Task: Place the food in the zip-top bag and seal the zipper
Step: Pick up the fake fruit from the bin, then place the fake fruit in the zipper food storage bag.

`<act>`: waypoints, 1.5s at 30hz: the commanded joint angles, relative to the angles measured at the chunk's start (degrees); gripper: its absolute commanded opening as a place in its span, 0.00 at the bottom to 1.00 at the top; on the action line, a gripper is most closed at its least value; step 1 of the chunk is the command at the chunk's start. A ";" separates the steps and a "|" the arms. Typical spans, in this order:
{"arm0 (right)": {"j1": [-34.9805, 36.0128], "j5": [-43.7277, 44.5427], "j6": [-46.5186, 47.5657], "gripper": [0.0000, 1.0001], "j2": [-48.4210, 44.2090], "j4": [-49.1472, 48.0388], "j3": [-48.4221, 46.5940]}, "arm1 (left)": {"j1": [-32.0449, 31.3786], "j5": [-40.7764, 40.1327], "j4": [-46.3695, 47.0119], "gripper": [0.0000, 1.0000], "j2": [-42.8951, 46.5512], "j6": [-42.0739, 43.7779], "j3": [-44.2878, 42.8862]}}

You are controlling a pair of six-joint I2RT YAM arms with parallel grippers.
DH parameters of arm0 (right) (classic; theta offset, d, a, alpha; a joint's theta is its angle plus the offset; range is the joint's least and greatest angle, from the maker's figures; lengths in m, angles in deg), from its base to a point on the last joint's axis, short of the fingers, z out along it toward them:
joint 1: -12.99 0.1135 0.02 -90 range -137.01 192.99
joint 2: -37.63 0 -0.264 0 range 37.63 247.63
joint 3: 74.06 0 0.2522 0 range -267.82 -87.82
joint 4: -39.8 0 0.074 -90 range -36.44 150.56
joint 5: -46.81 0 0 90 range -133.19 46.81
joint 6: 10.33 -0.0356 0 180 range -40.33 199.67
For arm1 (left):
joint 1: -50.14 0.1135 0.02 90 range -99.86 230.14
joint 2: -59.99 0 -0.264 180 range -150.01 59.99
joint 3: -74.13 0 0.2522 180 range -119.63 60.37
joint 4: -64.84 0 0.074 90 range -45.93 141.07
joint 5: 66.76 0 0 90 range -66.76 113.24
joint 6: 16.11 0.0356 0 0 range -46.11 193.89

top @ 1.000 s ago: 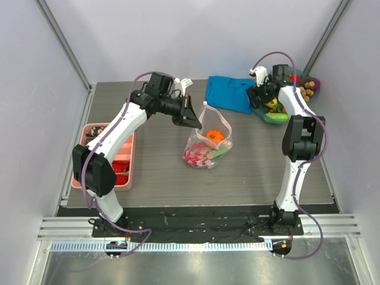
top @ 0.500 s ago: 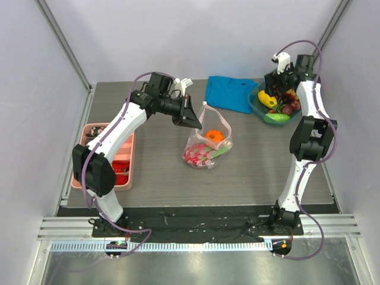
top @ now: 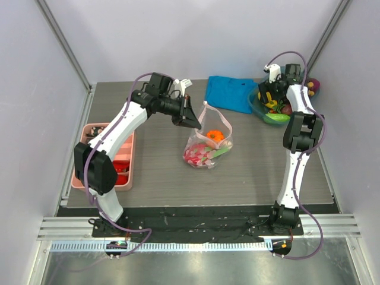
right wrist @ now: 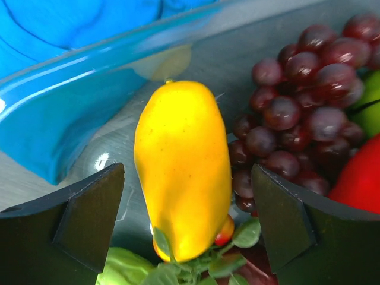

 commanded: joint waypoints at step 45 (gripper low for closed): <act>23.86 -24.84 -39.54 0.34 -54.97 3.60 36.76 | 0.77 0.12 1.92 0.00 0.46 -1.15 -1.78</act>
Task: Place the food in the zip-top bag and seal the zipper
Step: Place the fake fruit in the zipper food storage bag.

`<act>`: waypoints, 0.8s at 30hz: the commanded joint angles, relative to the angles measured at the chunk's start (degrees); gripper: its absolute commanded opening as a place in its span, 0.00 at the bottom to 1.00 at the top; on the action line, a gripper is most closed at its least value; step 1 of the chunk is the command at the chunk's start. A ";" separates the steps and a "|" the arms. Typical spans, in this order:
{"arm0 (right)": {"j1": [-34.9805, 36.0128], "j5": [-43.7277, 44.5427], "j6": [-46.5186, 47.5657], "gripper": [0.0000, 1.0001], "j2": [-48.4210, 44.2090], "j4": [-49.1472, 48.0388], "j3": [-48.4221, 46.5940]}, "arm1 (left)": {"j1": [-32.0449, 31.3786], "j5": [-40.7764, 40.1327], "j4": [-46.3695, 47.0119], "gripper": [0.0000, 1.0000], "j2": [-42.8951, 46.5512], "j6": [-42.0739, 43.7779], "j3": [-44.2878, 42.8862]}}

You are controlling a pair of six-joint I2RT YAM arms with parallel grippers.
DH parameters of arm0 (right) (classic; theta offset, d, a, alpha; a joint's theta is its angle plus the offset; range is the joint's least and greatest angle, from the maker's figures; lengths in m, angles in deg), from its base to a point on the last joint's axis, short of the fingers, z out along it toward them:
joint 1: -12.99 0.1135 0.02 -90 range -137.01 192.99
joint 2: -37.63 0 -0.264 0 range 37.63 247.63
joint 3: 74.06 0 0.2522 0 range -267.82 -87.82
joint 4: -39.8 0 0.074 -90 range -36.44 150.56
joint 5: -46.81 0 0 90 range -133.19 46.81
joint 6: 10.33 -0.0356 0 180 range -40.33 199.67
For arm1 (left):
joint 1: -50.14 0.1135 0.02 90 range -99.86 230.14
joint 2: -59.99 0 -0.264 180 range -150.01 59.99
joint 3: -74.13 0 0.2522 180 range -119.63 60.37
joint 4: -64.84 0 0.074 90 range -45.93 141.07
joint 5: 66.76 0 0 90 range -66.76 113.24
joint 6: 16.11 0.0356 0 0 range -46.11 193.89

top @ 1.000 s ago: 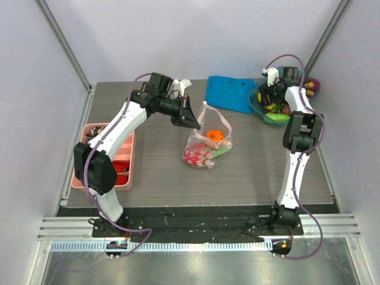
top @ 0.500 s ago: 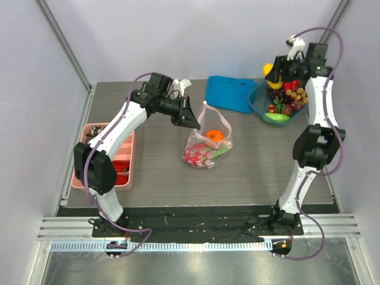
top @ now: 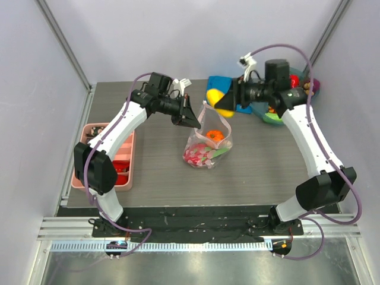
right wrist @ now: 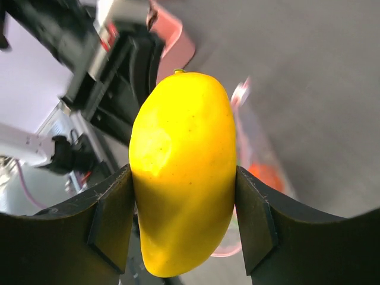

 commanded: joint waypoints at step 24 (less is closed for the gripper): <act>-0.87 2.67 -1.87 1.00 -3.05 4.51 2.69 | 0.22 0.80 1.72 0.00 0.13 -0.07 -2.66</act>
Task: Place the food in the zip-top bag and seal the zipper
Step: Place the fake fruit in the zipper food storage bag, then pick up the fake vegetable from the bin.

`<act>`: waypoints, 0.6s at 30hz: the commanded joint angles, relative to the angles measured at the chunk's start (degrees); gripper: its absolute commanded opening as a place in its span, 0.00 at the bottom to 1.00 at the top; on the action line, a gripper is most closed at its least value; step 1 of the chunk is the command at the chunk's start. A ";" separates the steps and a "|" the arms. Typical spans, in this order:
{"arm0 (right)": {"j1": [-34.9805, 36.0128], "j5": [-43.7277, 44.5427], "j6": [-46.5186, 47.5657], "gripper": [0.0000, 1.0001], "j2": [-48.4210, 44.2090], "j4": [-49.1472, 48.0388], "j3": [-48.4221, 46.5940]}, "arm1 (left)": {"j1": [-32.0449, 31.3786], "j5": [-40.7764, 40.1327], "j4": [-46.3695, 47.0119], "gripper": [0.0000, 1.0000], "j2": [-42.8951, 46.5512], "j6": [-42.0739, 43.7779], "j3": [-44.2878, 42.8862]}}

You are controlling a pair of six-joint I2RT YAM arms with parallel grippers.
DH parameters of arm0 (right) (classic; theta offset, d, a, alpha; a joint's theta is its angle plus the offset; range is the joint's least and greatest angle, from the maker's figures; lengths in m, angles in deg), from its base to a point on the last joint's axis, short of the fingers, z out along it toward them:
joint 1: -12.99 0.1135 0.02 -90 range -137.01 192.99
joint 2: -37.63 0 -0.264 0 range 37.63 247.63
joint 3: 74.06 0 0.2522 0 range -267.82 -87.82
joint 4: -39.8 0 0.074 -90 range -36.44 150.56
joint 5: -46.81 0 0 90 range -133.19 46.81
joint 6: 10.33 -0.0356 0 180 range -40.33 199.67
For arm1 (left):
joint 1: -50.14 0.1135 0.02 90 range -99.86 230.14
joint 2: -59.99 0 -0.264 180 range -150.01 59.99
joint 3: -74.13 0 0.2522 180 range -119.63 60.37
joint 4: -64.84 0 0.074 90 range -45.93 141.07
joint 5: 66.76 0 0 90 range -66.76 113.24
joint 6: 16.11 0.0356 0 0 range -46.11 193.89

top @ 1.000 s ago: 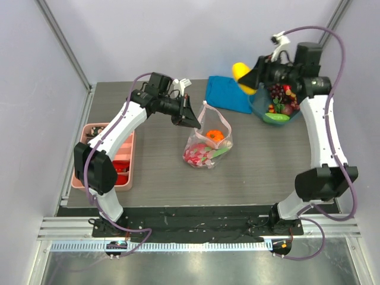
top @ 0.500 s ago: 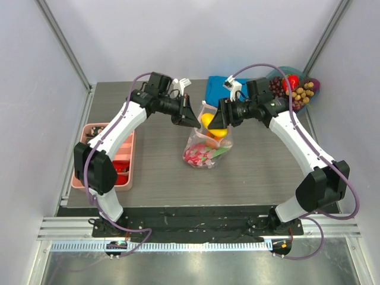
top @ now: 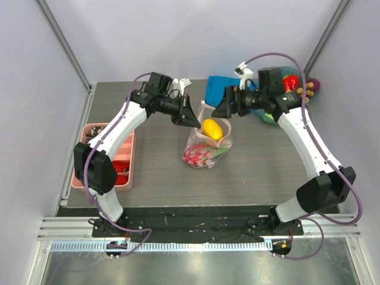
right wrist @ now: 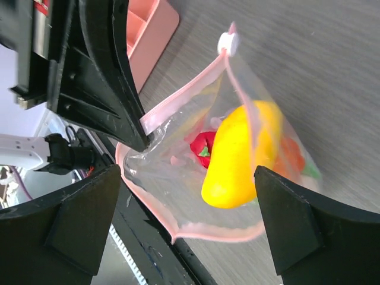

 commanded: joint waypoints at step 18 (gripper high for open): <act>-33.69 16.32 39.82 0.79 34.05 21.27 -32.18 | 0.31 1.94 2.89 0.00 -0.13 0.54 -1.47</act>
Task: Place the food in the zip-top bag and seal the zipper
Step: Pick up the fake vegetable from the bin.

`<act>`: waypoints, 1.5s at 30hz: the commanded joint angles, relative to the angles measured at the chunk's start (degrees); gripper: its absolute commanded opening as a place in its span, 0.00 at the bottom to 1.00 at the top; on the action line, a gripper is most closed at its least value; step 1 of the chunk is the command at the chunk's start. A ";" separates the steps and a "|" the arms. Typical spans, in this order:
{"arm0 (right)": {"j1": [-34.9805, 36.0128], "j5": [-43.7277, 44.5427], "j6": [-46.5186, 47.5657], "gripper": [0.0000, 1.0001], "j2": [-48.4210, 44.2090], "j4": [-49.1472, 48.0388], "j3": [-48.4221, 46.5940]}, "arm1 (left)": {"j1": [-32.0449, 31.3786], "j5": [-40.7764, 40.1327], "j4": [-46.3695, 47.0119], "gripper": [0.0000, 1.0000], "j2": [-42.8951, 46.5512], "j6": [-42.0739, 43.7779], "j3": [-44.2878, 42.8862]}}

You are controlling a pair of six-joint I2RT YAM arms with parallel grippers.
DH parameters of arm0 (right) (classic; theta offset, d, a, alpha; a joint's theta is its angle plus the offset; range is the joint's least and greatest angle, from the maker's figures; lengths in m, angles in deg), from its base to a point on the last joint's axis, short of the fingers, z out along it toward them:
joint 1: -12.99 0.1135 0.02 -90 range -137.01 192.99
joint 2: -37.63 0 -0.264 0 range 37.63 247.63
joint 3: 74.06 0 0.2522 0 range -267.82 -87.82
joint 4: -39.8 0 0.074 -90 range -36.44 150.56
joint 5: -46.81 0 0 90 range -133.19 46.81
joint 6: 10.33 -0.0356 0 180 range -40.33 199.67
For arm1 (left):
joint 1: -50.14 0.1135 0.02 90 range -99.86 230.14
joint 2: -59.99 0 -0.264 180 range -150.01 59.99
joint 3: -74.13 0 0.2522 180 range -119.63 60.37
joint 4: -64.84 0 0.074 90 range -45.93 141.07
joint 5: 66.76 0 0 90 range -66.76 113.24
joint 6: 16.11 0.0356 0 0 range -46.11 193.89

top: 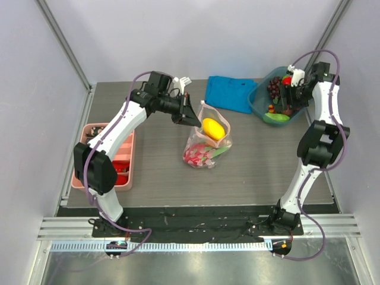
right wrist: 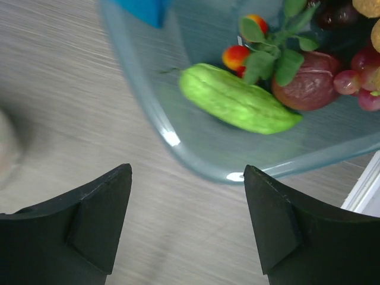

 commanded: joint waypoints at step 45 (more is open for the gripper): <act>3.35 -2.01 13.99 0.21 0.62 -8.85 -10.27 | 0.31 1.04 -0.12 0.00 -2.22 1.69 -2.66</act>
